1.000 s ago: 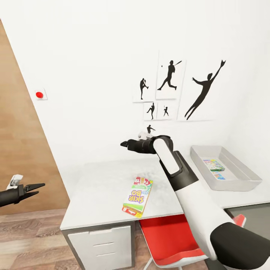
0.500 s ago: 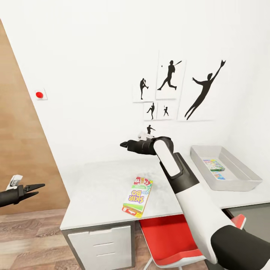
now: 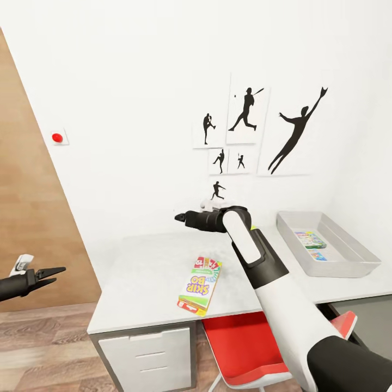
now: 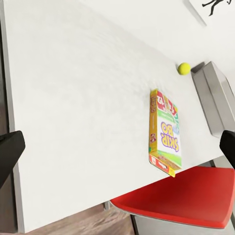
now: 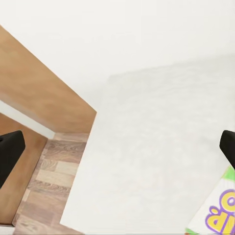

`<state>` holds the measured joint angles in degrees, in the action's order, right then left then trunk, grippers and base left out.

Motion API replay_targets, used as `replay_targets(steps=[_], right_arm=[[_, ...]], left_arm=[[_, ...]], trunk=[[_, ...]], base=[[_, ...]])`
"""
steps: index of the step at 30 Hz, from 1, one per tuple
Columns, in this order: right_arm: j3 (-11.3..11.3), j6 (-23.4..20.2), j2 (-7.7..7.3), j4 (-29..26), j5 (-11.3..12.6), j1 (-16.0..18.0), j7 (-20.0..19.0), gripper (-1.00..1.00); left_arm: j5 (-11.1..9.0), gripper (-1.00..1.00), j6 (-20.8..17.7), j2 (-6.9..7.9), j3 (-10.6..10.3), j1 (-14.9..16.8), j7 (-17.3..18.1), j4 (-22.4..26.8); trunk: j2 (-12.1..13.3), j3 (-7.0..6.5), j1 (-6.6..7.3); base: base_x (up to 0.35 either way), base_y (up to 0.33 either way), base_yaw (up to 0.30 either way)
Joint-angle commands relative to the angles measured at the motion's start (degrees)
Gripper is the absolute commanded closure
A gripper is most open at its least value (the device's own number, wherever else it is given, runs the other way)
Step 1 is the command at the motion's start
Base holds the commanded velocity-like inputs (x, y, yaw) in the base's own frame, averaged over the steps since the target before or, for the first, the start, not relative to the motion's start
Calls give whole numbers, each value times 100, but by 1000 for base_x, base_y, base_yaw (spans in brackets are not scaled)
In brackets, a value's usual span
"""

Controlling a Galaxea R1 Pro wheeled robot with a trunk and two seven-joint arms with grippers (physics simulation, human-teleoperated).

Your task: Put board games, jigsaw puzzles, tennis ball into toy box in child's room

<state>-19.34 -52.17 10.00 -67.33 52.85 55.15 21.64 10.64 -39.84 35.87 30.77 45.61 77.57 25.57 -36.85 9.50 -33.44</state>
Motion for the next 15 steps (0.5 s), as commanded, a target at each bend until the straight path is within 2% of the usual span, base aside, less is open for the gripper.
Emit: replay_targets(steps=[1, 7, 15], right_arm=[[-4, -8, 0, -3, 58, -23, 62, -100], [6, -23, 0, 19, 67, -64, 249, -100], [45, -17, 0, -5, 103, -74, 1200, -100]], left_arm=[[61, -100, -60, 3, 41, 9, 45, 1], [61, -100, -59, 24, 43, 9, 47, 1], [61, -100, -68, 32, 43, 9, 31, 1]], trunk=[[-9, 10, -2], [-9, 10, -2], [-9, 10, -2]], base=[[51, 0, 0], [153, 0, 0], [52, 0, 0]])
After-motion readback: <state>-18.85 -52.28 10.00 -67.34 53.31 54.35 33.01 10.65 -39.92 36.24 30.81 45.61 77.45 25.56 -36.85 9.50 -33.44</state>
